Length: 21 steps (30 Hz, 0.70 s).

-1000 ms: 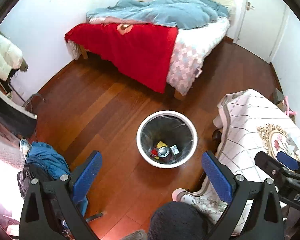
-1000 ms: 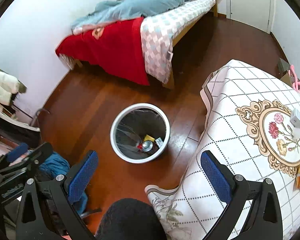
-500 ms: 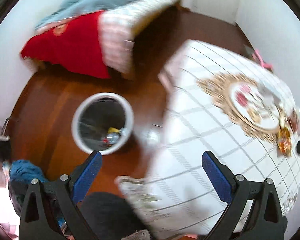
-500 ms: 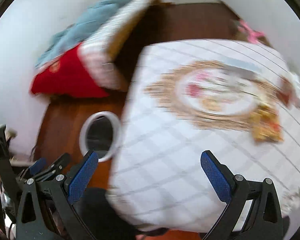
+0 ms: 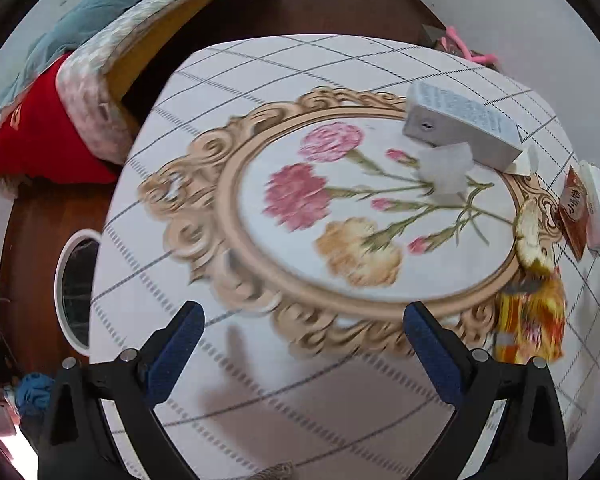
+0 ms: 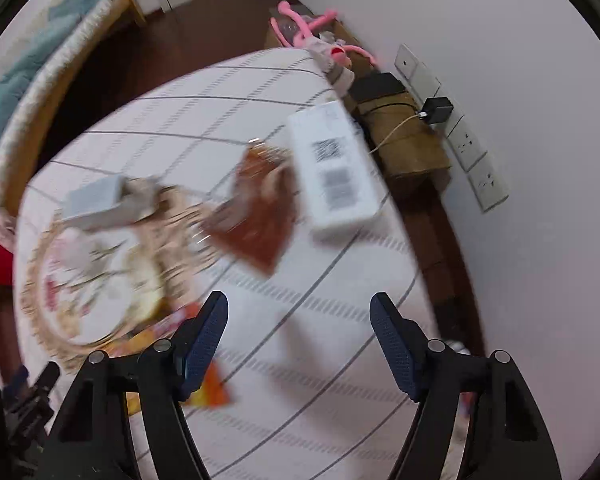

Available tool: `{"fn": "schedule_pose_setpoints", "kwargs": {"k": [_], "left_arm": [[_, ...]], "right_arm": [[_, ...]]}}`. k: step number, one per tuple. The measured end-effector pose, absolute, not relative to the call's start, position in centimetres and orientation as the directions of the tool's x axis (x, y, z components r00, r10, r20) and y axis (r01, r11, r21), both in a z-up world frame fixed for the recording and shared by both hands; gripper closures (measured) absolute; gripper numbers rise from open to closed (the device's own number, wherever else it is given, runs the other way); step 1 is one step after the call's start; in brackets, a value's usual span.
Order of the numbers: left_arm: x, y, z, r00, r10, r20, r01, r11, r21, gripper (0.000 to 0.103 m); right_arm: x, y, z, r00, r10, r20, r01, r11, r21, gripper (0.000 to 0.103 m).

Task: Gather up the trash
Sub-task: 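Grasp the white box with the right gripper while the left grasps the orange snack bag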

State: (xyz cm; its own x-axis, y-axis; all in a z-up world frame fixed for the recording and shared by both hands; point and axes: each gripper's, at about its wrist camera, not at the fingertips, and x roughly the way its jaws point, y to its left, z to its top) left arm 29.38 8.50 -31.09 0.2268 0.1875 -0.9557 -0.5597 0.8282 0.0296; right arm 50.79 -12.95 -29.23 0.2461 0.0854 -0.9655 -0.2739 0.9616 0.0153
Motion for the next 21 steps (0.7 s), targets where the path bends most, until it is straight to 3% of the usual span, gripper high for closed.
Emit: {"fn": "schedule_pose_setpoints", "kwargs": {"k": [7,8,9,10,17,21], "left_arm": [[31.8,7.9,-32.4,0.203,0.200,-0.959,-0.536,0.842,0.062,0.001],[31.9,7.7,-32.5,0.201,0.199,-0.959,-0.532,0.844,0.063,0.001],[31.9,7.4,-32.6,0.200,0.198,-0.960,-0.528,0.847,0.064,0.001],[32.0,7.3,-32.6,0.200,0.196,-0.960,-0.525,0.849,0.064,0.001],[30.8,4.3,-31.1,0.259,0.122,-0.958,-0.466,0.885,-0.013,0.002],[30.4,1.8,-30.9,0.299,-0.035,-0.954,-0.398,0.904,-0.158,0.002]], "right_arm": [[55.8,-13.0,-31.8,0.185,0.035,-0.982,-0.308,0.951,-0.024,0.028],[56.0,-13.0,-32.3,0.182,0.036,-0.983,-0.314,0.949,-0.024,0.033],[56.1,-13.0,-32.6,0.181,0.048,-0.982,-0.320,0.947,-0.012,0.049],[55.9,-13.1,-32.7,0.178,0.053,-0.983,-0.322,0.947,-0.007,0.053],[49.9,-14.9,-32.1,0.199,0.108,-0.974,-0.358,0.933,0.030,0.054],[44.4,-17.7,-32.9,0.140,0.161,-0.977,-0.337,0.935,0.106,0.053]]}}
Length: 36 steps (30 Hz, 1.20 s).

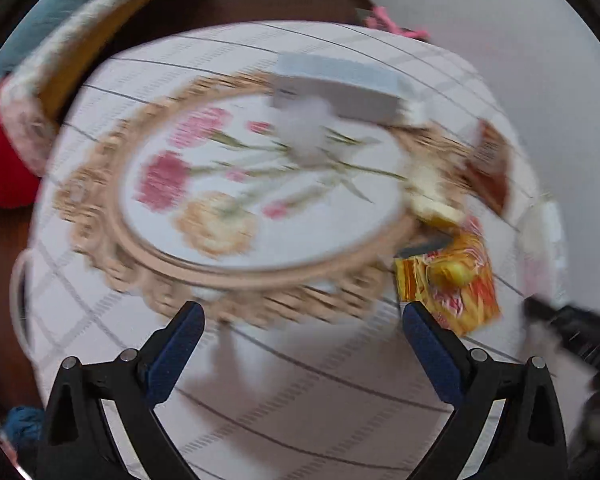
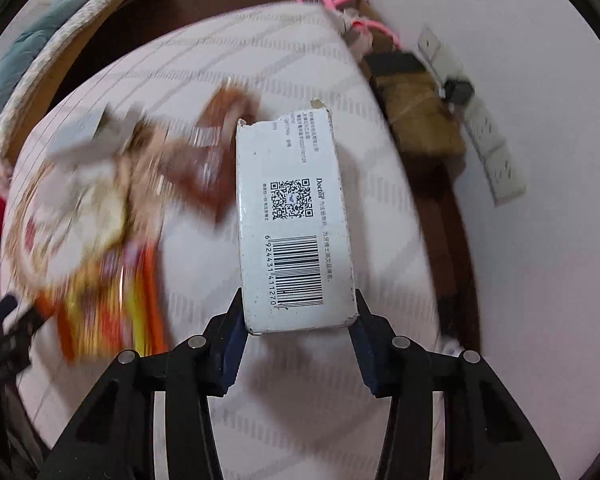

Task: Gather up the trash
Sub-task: 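Grasp the white box with the right gripper while the left grasps the orange snack bag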

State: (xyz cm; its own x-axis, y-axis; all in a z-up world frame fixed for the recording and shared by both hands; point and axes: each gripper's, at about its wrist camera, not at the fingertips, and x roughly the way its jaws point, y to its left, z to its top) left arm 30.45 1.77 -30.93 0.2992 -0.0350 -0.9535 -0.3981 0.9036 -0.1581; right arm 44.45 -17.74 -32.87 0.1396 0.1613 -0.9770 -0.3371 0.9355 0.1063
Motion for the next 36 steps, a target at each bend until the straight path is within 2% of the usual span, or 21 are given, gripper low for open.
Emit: {"fn": "schedule_pose_setpoints", "kwargs": {"k": [4,6,7,9,15,16,17,20,30,33,36], "left_arm": [[32.0,-0.9,-31.7,0.306,-0.170,-0.937,-0.334,0.902,-0.272,0.004],[32.7,-1.4,-32.0,0.308,-0.213,-0.927,-0.337,0.887,-0.315,0.005],[33.0,-1.5,-32.0,0.309,-0.232,-0.923,-0.339,0.880,-0.334,0.013],[33.3,-1.6,-31.7,0.310,-0.253,-0.916,-0.337,0.872,-0.355,0.019],[31.9,-0.8,-29.6,0.354,-0.166,-0.920,-0.351,0.888,-0.296,0.019],[31.7,-0.9,-29.5,0.352,-0.162,-0.922,-0.349,0.891,-0.290,0.019],[31.7,-0.7,-29.6,0.349,-0.155,-0.924,-0.347,0.895,-0.281,0.019],[31.5,-0.8,-29.5,0.349,-0.155,-0.924,-0.331,0.902,-0.276,0.019],[35.3,-5.3,-31.3,0.331,-0.282,-0.901,-0.263,0.889,-0.375,0.020],[36.4,-6.7,-31.8,0.321,-0.198,-0.926,-0.248,0.926,-0.284,0.062],[36.2,-7.4,-31.2,0.335,-0.147,-0.931,-0.222,0.948,-0.229,0.076]], "right_arm": [[42.5,-19.3,-32.9,0.137,0.188,-0.973,-0.309,0.941,0.138,0.050],[42.5,-20.0,-32.7,0.144,0.207,-0.968,-0.279,0.947,0.161,0.038],[42.6,-20.3,-32.6,0.155,0.211,-0.965,-0.265,0.950,0.165,0.038],[42.9,-20.8,-32.3,0.181,0.224,-0.958,-0.240,0.954,0.178,0.038],[44.1,-18.9,-33.4,0.197,0.202,-0.959,-0.283,0.949,0.142,0.036],[44.2,-18.7,-33.2,0.217,0.197,-0.956,-0.297,0.946,0.127,0.038],[44.2,-18.3,-33.2,0.223,0.199,-0.954,-0.317,0.941,0.122,0.048],[43.8,-18.8,-33.0,0.235,0.191,-0.953,-0.308,0.945,0.113,0.049],[41.8,-24.1,-33.1,0.228,0.165,-0.959,-0.206,0.971,0.119,0.050],[41.4,-24.5,-33.3,0.232,0.161,-0.959,-0.205,0.972,0.113,0.050],[41.1,-24.4,-33.1,0.237,0.150,-0.960,-0.212,0.972,0.100,0.050]]}}
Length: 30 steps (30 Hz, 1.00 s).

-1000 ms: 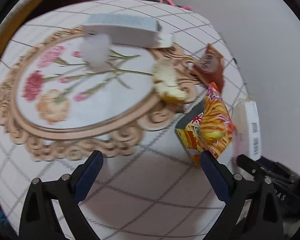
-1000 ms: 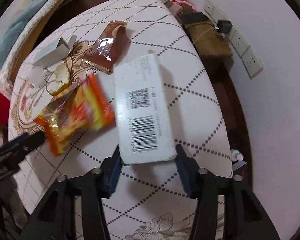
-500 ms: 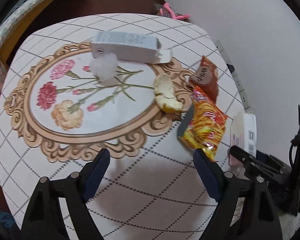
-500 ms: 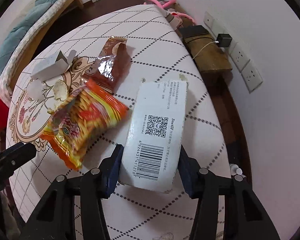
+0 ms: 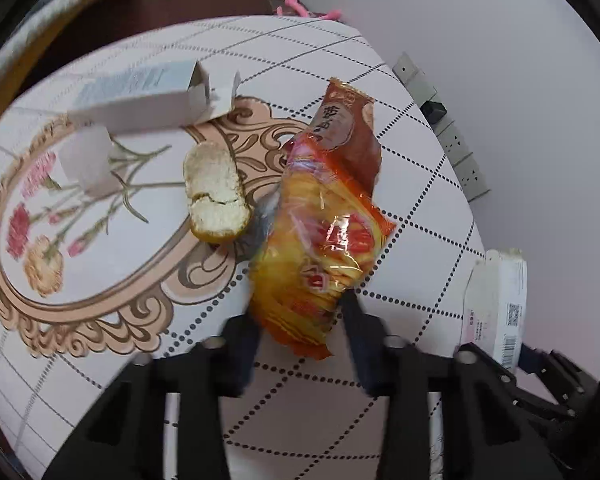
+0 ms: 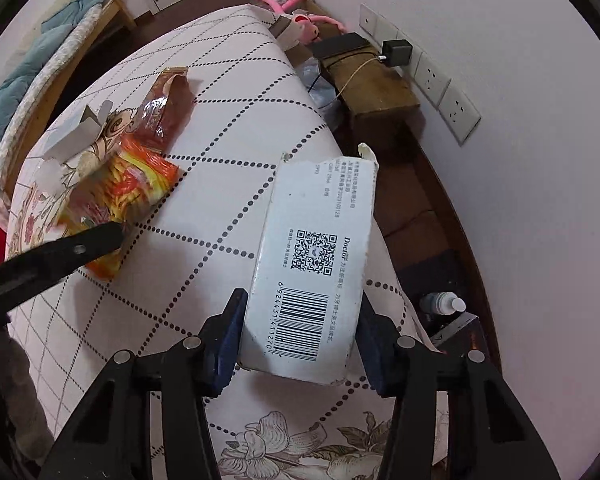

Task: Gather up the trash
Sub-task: 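Grasp the white box with the right gripper while the left grasps the orange snack bag, then carry the snack bag and white box over the bin and release both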

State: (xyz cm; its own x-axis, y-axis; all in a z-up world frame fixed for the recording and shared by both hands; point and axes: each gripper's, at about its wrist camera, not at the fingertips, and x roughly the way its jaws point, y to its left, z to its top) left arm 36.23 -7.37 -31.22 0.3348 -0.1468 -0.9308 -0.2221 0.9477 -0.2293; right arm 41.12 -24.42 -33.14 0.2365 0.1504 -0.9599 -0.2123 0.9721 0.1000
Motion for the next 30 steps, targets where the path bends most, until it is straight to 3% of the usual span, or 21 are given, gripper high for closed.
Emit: {"fn": "schedule_pose_setpoints", "kwargs": {"k": [3,6,19,30], "left_arm": [[35.4,-7.0,-30.3,0.355,-0.094,-0.930,-0.221,0.958,-0.181,0.090],[33.9,-6.0,-29.1,0.376,-0.065,-0.924,-0.226,0.961,-0.159,0.093],[20.8,5.5,-17.5,0.528,0.162,-0.833,-0.395,0.916,-0.072,0.094],[9.0,20.8,-13.6,0.491,0.367,-0.790,-0.605,0.796,-0.006,0.094]], "right_arm": [[40.7,-24.2,-32.8,0.237,0.159,-0.958,-0.222,0.969,0.105,0.051],[40.0,-23.8,-32.1,0.249,0.170,-0.954,-0.237,0.965,0.110,0.051],[33.4,-16.2,-23.8,0.313,0.362,-0.878,-0.407,0.886,0.221,0.051],[24.4,3.1,-19.9,0.176,0.566,-0.805,-0.646,0.683,0.340,0.051]]}}
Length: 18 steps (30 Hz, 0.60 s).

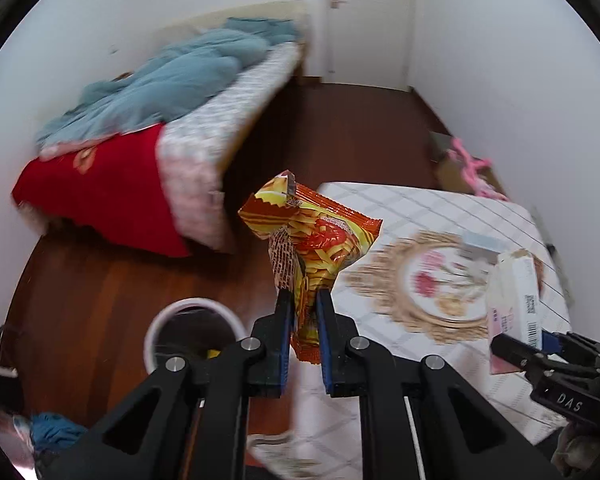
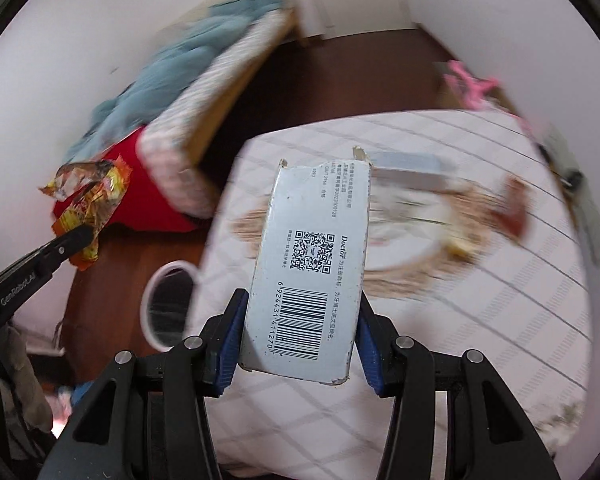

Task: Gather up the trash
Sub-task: 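Carry the snack bag and white box over the bin and release both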

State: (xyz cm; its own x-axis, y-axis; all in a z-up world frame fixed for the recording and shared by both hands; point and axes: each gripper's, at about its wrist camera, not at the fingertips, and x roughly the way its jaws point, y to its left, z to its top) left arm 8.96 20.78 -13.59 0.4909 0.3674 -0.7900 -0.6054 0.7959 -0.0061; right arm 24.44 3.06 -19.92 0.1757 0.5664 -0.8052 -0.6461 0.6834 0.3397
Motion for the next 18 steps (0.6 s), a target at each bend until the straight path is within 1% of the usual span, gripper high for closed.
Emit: {"fn": "schedule_pose_setpoints", "kwargs": {"k": [3,5,8,14,18], "left_arm": [[5.6,25.5,-14.9,0.452,0.384,-0.805,-0.667,0.745,-0.019,0.094],[3.3,28.8,-16.7,0.416,0.383,-0.825,-0.709,0.705,-0.030,0.094],[0.7,32.8,-19.5,0.369,0.351,-0.861,-0.755,0.653,-0.057,0.094],[-2.5,40.4,-28.5,0.265,0.227,-0.937,-0.821,0.563,-0.095,0.094],[-3.5,44.5,-34.6,0.236,0.101,-0.966,-0.852,0.499,-0.156,0.093]], "right_arm": [[22.1,9.2,-20.7,0.099,0.582,-0.807,-0.697,0.619,0.361,0.051],[20.5,13.1,-21.7,0.054,0.579,-0.813,-0.721,0.586,0.369,0.051],[18.1,19.1,-24.3,-0.028,0.550,-0.835,-0.750,0.540,0.381,0.051],[14.4,29.3,-32.2,-0.141,0.427,-0.893,-0.785,0.501,0.364,0.051],[13.2,34.3,-37.3,-0.174,0.350,-0.920,-0.801,0.493,0.339,0.051]]}}
